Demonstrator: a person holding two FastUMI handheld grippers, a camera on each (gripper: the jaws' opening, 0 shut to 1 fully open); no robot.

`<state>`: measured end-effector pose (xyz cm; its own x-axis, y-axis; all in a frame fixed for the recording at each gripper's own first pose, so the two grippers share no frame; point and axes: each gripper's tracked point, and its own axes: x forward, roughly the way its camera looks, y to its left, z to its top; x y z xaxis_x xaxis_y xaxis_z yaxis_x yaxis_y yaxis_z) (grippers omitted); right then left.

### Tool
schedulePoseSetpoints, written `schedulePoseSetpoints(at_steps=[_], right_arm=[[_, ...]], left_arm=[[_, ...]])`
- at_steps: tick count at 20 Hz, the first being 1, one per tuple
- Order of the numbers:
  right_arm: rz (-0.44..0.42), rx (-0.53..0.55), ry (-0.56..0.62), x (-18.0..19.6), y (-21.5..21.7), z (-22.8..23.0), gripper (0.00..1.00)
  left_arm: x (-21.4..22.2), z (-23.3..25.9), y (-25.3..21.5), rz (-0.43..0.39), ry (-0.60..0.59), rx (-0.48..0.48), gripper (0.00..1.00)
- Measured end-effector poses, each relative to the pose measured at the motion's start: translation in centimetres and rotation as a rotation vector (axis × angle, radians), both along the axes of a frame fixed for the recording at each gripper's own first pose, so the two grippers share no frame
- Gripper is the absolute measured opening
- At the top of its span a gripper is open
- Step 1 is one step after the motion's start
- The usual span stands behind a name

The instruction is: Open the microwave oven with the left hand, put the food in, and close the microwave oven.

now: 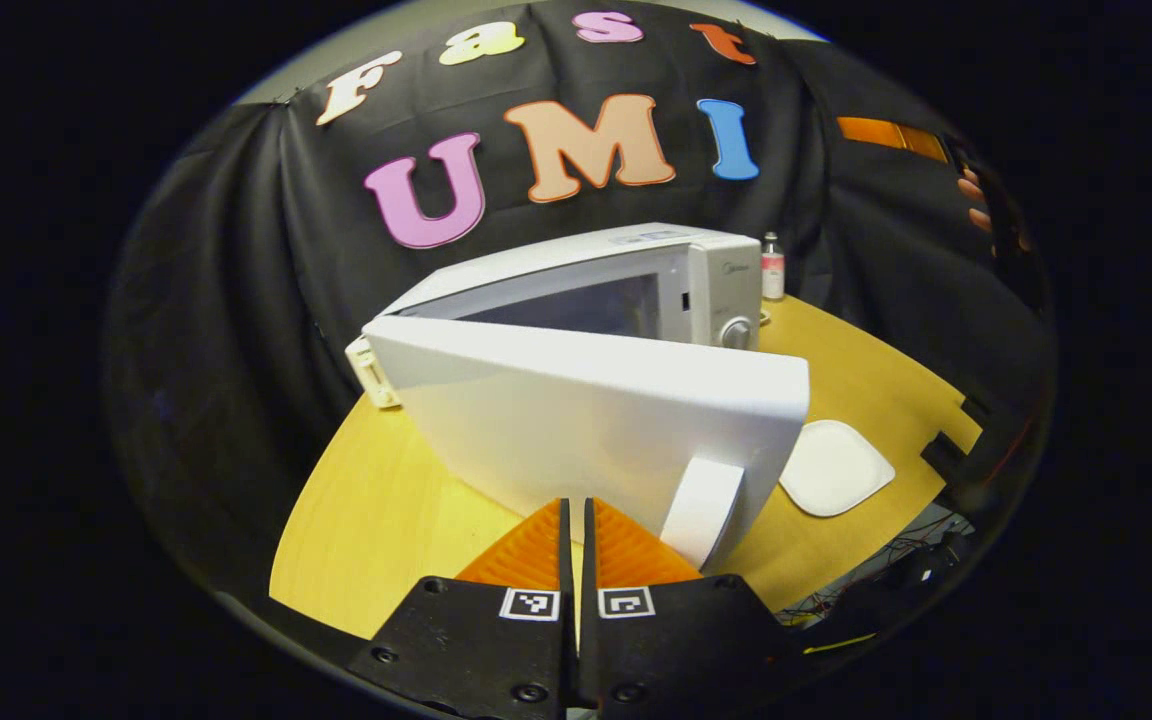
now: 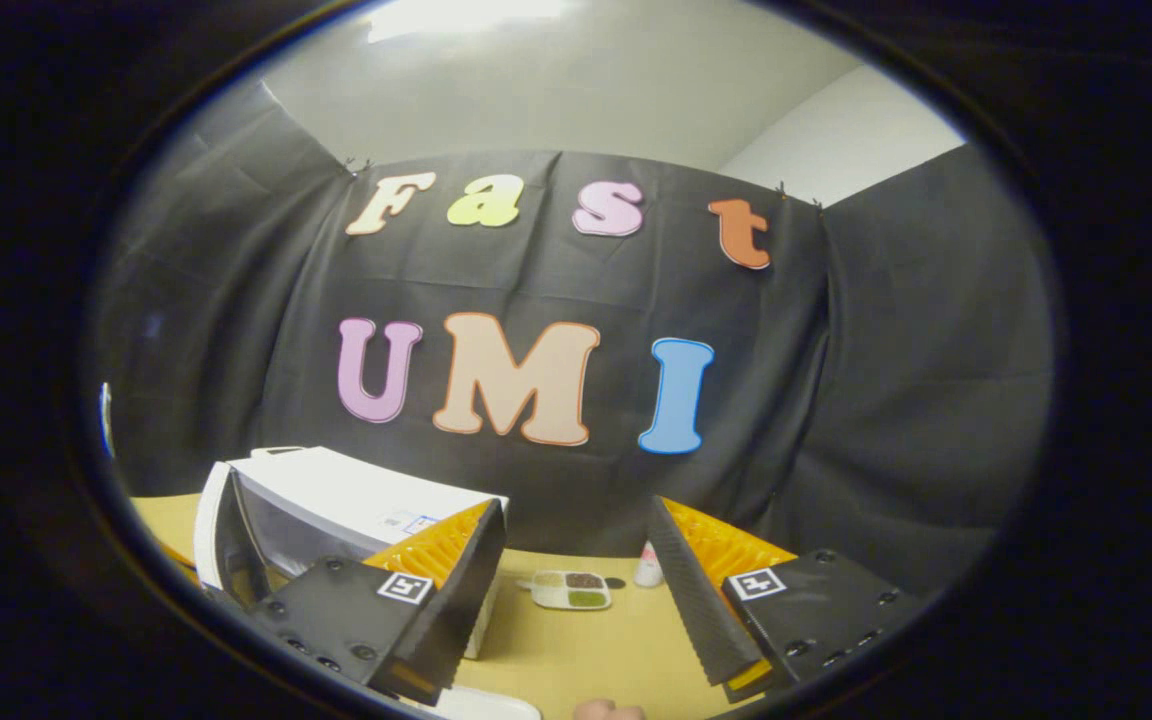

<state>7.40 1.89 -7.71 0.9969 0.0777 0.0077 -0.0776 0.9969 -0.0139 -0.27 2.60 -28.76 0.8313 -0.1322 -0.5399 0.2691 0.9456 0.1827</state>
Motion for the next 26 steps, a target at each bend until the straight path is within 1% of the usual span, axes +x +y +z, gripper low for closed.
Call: schedulePoseSetpoints(at_steps=[3, 4, 5, 9, 13, 14, 17, 18, 20, 21, 22, 23, 25, 26], right_arm=[[-0.03, -0.015, -0.004, -0.5, -2.2, -0.3, 0.88], [-0.038, -0.017, -0.003, -0.7, -2.7, -0.4, 0.91], [-0.046, -0.016, -0.003, -0.9, -3.1, -0.3, 0.88], [-0.072, -0.01, -0.017, -1.3, -4.6, 0.2, 0.88], [-0.087, 0.005, -0.031, -1.0, -5.3, 0.8, 0.88], [-0.089, 0.009, -0.03, -0.9, -5.4, 0.8, 0.91], [-0.095, 0.018, -0.029, -0.8, -5.8, 0.9, 0.91], [-0.096, 0.021, -0.028, -0.7, -5.9, 0.9, 0.88], [-0.096, 0.022, -0.022, -0.4, -6.1, 0.7, 0.88], [-0.098, 0.019, -0.015, -0.2, -6.2, 0.6, 0.91], [-0.1, 0.02, -0.011, -0.2, -6.4, 0.4, 0.88], [-0.101, 0.025, -0.009, 0.0, -6.5, 0.4, 0.91], [-0.1, 0.034, -0.009, 0.0, -6.6, 0.6, 0.91], [-0.1, 0.035, -0.01, 0.1, -6.7, 0.5, 0.88]], left_arm=[[2.6, 0.1, -2.2, -0.037, 0.003, 0.0, 0.0], [3.5, 0.1, -2.8, -0.049, 0.003, -0.002, 0.0], [4.4, 0.1, -3.4, -0.06, 0.002, 0.001, 0.0], [7.1, 0.2, -5.1, -0.09, 0.003, 0.009, 0.0], [9.4, 0.6, -6.6, -0.126, -0.005, 0.024, 0.0], [10.0, 0.6, -6.8, -0.13, -0.005, 0.028, 0.0], [11.5, 0.4, -7.5, -0.134, -0.005, 0.037, 0.0], [12.0, 0.4, -7.7, -0.132, -0.004, 0.043, 0.0], [12.7, 0.2, -8.1, -0.125, -0.002, 0.053, 0.0], [13.2, 0.1, -8.1, -0.12, 0.001, 0.055, 0.0], [13.7, 0.2, -8.5, -0.118, 0.001, 0.053, 0.0], [14.1, 0.1, -8.8, -0.116, 0.001, 0.048, 0.0], [14.7, 0.1, -9.3, -0.115, 0.005, 0.044, 0.0], [14.6, -0.3, -9.9, -0.121, 0.025, 0.019, 0.0]])
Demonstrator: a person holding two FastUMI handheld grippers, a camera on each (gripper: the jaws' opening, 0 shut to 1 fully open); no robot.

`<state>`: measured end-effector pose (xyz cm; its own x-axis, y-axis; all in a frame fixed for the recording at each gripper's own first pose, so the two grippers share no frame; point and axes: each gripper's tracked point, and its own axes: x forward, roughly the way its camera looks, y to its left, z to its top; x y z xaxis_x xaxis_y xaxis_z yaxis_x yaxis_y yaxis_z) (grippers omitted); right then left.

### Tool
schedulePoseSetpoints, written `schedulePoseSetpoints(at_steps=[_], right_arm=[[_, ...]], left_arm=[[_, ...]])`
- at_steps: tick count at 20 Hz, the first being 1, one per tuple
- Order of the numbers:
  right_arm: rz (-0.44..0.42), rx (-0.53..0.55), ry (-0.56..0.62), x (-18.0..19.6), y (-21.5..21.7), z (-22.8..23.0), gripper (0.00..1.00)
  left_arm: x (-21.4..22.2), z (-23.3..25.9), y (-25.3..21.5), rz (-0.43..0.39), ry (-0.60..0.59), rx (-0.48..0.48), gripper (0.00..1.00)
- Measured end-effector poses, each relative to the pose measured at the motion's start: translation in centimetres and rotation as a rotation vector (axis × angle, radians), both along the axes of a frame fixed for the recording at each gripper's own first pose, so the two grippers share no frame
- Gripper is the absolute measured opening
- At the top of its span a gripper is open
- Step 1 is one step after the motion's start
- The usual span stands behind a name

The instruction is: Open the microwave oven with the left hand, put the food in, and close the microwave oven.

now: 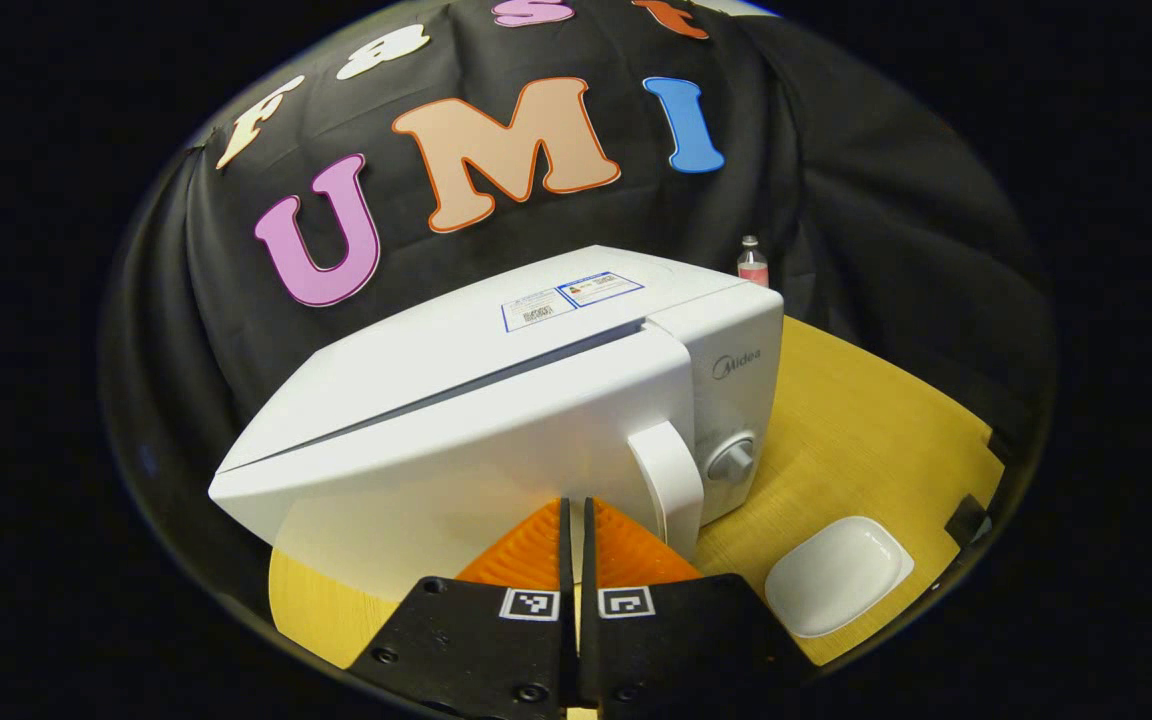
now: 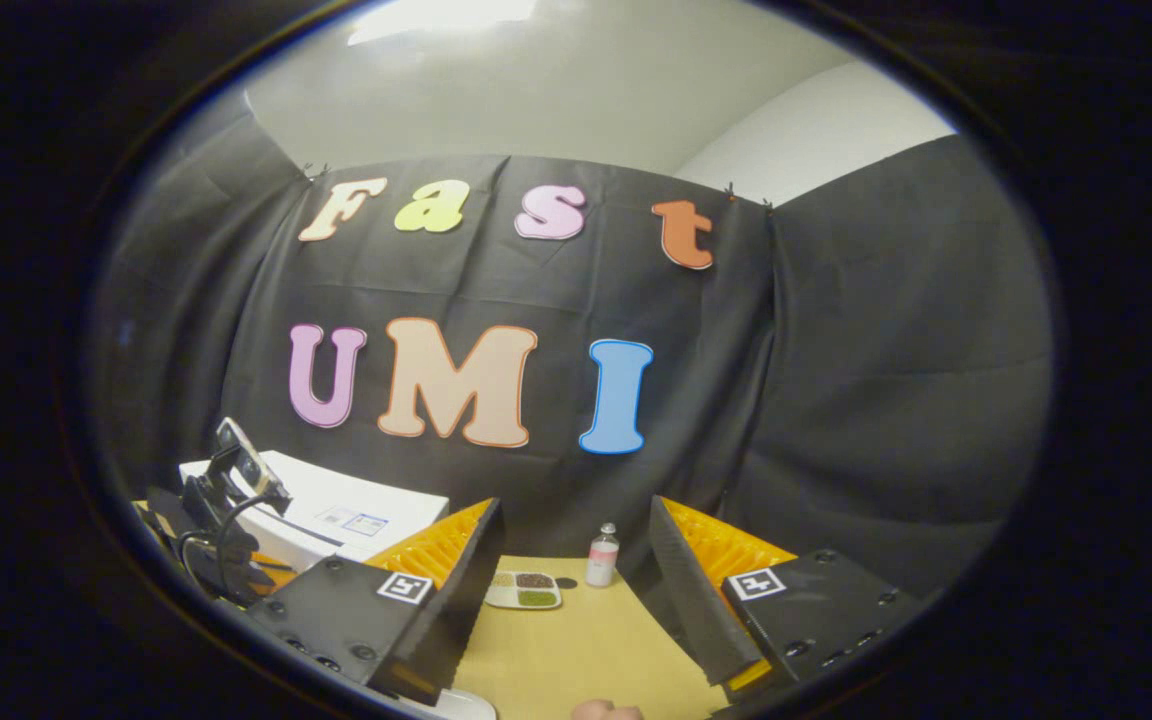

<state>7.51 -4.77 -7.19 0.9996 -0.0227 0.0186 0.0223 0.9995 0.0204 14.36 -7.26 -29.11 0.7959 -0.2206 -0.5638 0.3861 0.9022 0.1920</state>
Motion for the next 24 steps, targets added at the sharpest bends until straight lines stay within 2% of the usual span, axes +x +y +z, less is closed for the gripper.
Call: schedulePoseSetpoints(at_steps=[2, 3, 5, 6, 7, 8, 9, 10, 14, 18, 20, 21, 22, 24], right_arm=[[0.001, -0.003, 0.007, 0.5, -0.1, -0.3, 0.91], [-0.003, -0.005, 0.009, 0.5, -0.3, -0.3, 0.88], [-0.01, 0.002, 0.01, 0.5, -0.7, -0.4, 0.88], [-0.009, 0.006, 0.015, 0.6, -0.6, -0.4, 0.88], [-0.005, 0.007, 0.022, 0.7, -0.5, -0.6, 0.88], [0.001, 0.005, 0.029, 0.7, -0.4, -0.9, 0.88], [0.008, 0.0, 0.036, 0.9, -0.2, -1.0, 0.91], [0.013, -0.005, 0.041, 1.0, -0.1, -1.1, 0.88], [0.034, 0.0, 0.04, 1.0, 0.8, -0.6, 0.88], [0.055, -0.002, 0.055, 0.7, 1.9, -1.1, 0.88], [0.06, -0.008, 0.062, 0.5, 2.1, -1.3, 0.88], [0.065, -0.009, 0.068, 0.5, 2.4, -1.5, 0.91], [0.071, -0.009, 0.075, 0.5, 2.7, -1.7, 0.88], [0.082, -0.008, 0.079, 0.5, 3.1, -1.7, 0.88]], left_arm=[[0.1, 0.2, -0.2, 0.006, -0.006, -0.046, 0.0], [0.4, 0.3, -0.1, 0.029, -0.009, -0.082, 0.0], [0.9, 0.4, 0.0, 0.086, 0.006, -0.159, 0.0], [1.7, 0.8, 0.1, 0.098, -0.005, -0.164, 0.0], [1.6, -0.1, -0.9, 0.102, 0.043, -0.197, 0.0], [0.9, -0.6, -0.9, 0.125, 0.083, -0.194, 0.0], [1.2, -0.5, -0.6, 0.139, 0.07, -0.204, 0.01], [1.4, -0.5, -0.7, 0.14, 0.061, -0.208, 0.0], [1.2, -0.4, 0.1, 0.137, 0.037, -0.165, 0.0], [0.8, 1.2, 1.9, 0.174, -0.025, -0.101, 0.0], [0.1, 3.6, 1.3, 0.133, -0.094, -0.104, 0.0], [-0.3, 4.9, 1.3, 0.114, -0.127, -0.09, 0.0], [-0.8, 6.3, 1.2, 0.1, -0.158, -0.077, 0.0], [-1.7, 9.5, 1.0, 0.086, -0.218, -0.101, 0.0]])
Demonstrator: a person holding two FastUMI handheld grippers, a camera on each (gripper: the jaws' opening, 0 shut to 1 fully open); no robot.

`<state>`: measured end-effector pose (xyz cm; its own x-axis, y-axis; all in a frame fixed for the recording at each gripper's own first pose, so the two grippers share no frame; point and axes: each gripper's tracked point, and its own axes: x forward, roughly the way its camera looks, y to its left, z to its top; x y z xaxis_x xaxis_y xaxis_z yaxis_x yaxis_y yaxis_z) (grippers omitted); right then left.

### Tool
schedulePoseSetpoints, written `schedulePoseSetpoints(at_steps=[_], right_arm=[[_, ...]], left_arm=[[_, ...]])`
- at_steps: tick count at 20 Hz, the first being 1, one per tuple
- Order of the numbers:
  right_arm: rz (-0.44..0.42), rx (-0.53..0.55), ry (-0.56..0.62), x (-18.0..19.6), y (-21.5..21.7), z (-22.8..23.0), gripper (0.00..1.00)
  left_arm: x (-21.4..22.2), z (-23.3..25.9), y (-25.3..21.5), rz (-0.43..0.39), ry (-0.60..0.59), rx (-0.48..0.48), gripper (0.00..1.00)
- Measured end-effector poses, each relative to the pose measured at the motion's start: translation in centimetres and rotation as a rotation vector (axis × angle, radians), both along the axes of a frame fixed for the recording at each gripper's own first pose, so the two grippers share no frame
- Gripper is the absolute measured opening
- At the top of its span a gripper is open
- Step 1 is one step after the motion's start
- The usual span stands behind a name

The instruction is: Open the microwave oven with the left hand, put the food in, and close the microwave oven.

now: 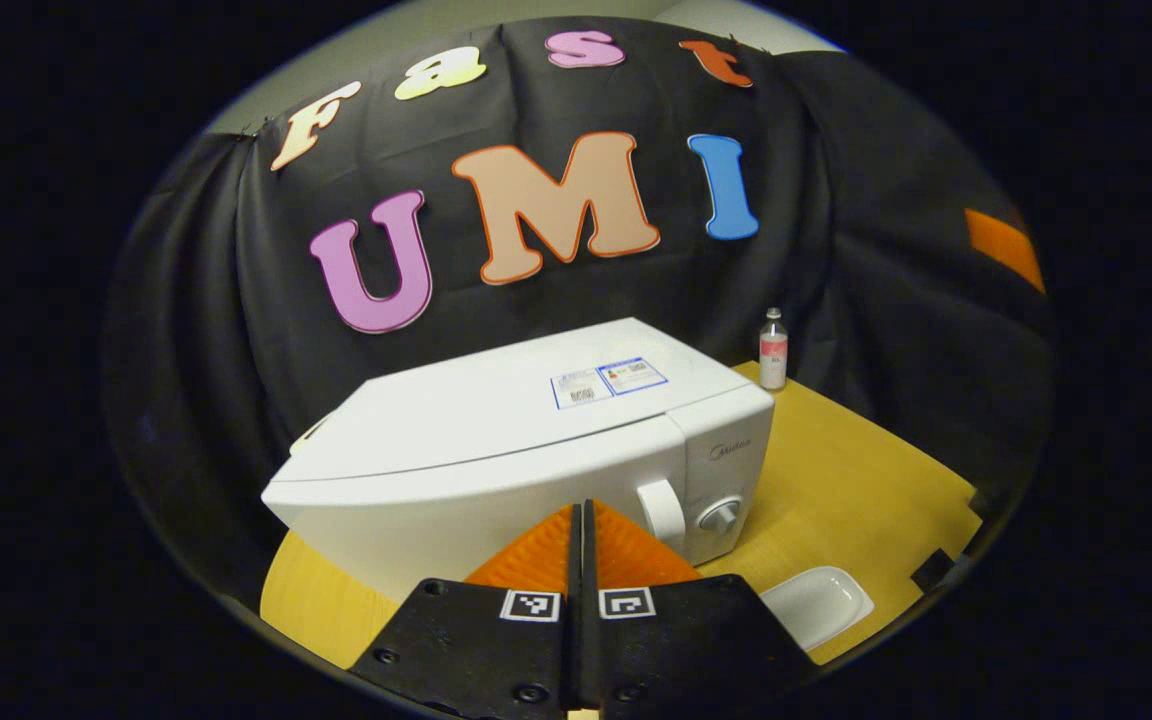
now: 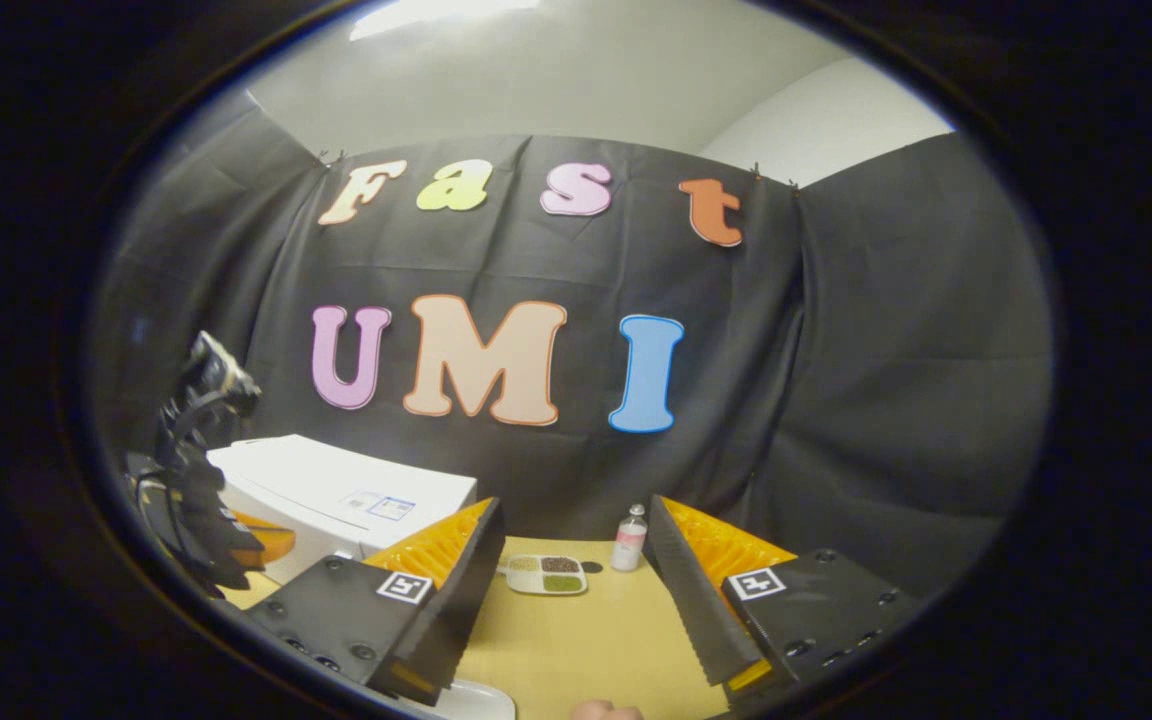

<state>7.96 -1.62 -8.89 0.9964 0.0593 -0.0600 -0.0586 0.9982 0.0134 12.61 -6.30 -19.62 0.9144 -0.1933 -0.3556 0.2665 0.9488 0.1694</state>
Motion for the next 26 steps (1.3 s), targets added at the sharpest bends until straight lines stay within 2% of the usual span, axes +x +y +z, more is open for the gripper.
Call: schedulePoseSetpoints(at_steps=[3, 7, 10, 11, 12, 14, 15, 16, 18, 19, 20, 21, 23, 24, 25, 26], right_arm=[[0.017, -0.007, 0.006, 0.2, 0.5, -0.5, 0.88], [0.038, 0.003, 0.031, -0.2, 0.9, -1.2, 0.88], [0.049, -0.003, 0.04, -0.7, 0.9, -1.3, 0.88], [0.053, -0.001, 0.04, -0.7, 0.9, -1.1, 0.91], [0.058, 0.004, 0.041, -0.8, 0.9, -0.9, 0.88], [0.063, 0.01, 0.037, -0.8, 1.0, -0.1, 0.88], [0.065, 0.009, 0.031, -0.7, 1.1, 0.2, 0.88], [0.066, 0.007, 0.024, -0.7, 1.2, 0.6, 0.91], [0.069, 0.012, 0.016, -0.9, 1.5, 1.3, 0.88], [0.073, 0.016, 0.017, -1.1, 1.7, 1.6, 0.88], [0.075, 0.019, 0.016, -1.4, 2.0, 1.7, 0.88], [0.078, 0.016, 0.015, -1.6, 2.2, 1.9, 0.88], [0.085, 0.0, 0.015, -2.2, 2.5, 1.9, 0.88], [0.087, -0.005, 0.013, -2.4, 2.6, 2.1, 0.88], [0.089, -0.006, 0.011, -2.7, 2.7, 2.2, 0.88], [0.091, -0.003, 0.011, -2.8, 2.9, 2.3, 0.88]], left_arm=[[-1.3, 4.6, 0.4, -0.006, -0.064, -0.058, 0.0], [-2.1, 12.0, 2.1, 0.026, -0.197, -0.131, 0.0], [-3.2, 17.6, 3.9, 0.069, -0.329, -0.141, 0.0], [-3.6, 19.3, 3.9, 0.065, -0.365, -0.145, 0.0], [-3.8, 20.3, 4.2, 0.064, -0.39, -0.145, 0.0], [-4.9, 22.1, 4.0, 0.055, -0.418, -0.149, 0.0], [-5.3, 22.7, 3.6, 0.044, -0.428, -0.151, 0.04], [-5.5, 22.7, 3.1, 0.018, -0.428, -0.143, 0.35], [-6.3, 22.2, 2.6, -0.004, -0.422, -0.122, 0.98], [-6.8, 22.1, 2.5, -0.009, -0.419, -0.123, 0.95], [-7.1, 21.8, 2.1, -0.016, -0.413, -0.134, 1.0], [-7.5, 21.6, 2.1, -0.017, -0.406, -0.145, 0.96], [-8.2, 21.3, 2.4, -0.016, -0.391, -0.16, 0.96], [-8.5, 21.3, 2.9, -0.011, -0.387, -0.16, 1.0], [-8.8, 21.3, 3.2, -0.005, -0.382, -0.157, 1.0], [-8.9, 21.2, 3.4, -0.001, -0.378, -0.155, 0.96]])
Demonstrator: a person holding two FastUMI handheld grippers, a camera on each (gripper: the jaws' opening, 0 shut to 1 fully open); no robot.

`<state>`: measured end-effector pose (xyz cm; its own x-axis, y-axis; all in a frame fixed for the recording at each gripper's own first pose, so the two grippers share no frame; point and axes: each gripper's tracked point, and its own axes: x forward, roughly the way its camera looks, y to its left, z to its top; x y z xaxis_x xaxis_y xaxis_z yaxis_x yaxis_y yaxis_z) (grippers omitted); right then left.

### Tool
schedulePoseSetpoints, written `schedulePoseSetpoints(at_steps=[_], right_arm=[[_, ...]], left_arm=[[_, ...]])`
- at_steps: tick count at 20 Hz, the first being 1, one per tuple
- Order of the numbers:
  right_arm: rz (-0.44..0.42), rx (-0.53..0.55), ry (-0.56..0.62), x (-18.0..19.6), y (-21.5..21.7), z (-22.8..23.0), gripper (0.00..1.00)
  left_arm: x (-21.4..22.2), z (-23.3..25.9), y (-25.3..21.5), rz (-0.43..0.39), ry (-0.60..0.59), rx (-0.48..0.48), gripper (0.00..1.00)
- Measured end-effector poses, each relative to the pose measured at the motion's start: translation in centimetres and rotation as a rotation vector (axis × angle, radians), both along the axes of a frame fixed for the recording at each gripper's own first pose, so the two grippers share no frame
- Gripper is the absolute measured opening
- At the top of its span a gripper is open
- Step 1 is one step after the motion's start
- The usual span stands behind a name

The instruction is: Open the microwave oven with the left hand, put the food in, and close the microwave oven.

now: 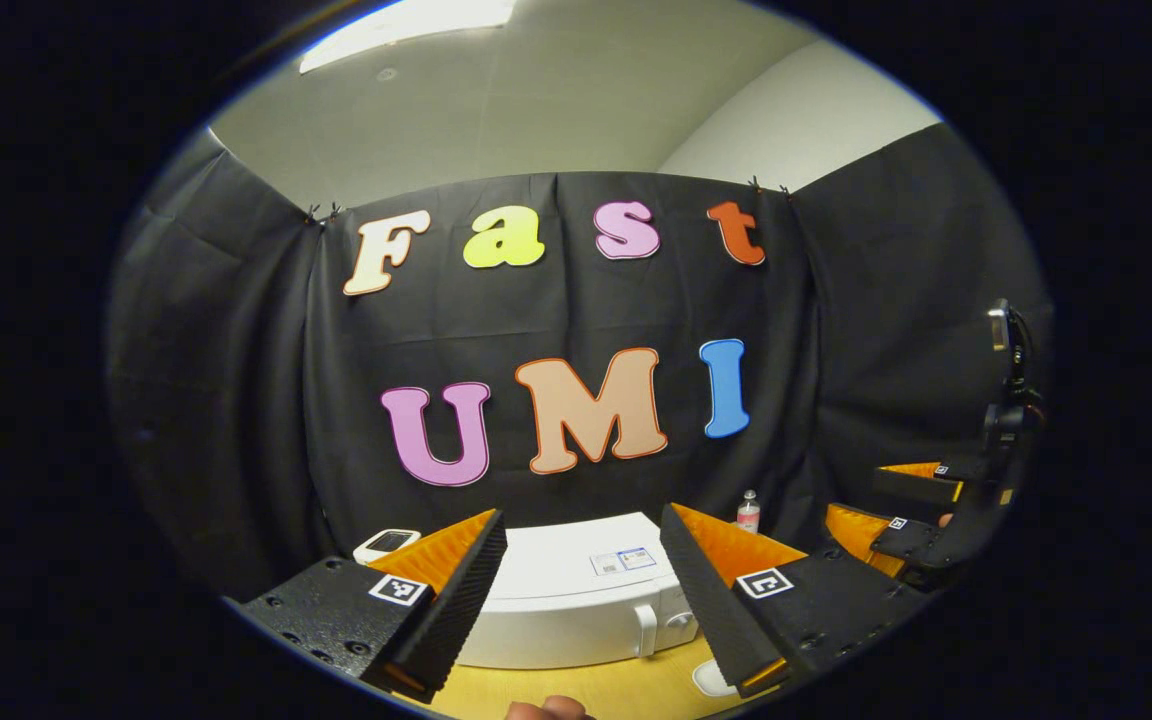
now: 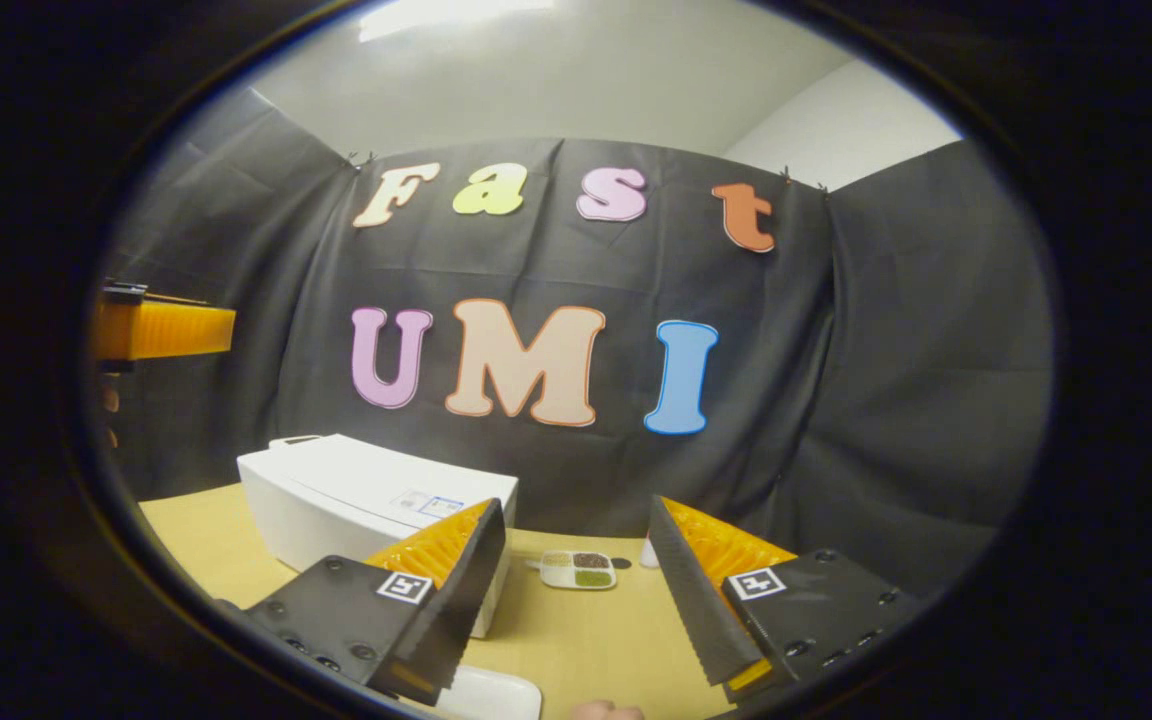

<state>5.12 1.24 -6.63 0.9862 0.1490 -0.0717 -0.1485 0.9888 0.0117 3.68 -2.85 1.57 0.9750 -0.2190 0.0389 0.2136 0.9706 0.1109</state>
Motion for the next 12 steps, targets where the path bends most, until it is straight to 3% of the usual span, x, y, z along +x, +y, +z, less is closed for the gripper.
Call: schedulePoseSetpoints(at_steps=[12], right_arm=[[-0.002, 0.022, -0.037, -0.3, 0.1, 1.2, 0.89]], left_arm=[[-1.6, -0.6, 0.9, 0.033, 0.02, -0.007, 0.96]])
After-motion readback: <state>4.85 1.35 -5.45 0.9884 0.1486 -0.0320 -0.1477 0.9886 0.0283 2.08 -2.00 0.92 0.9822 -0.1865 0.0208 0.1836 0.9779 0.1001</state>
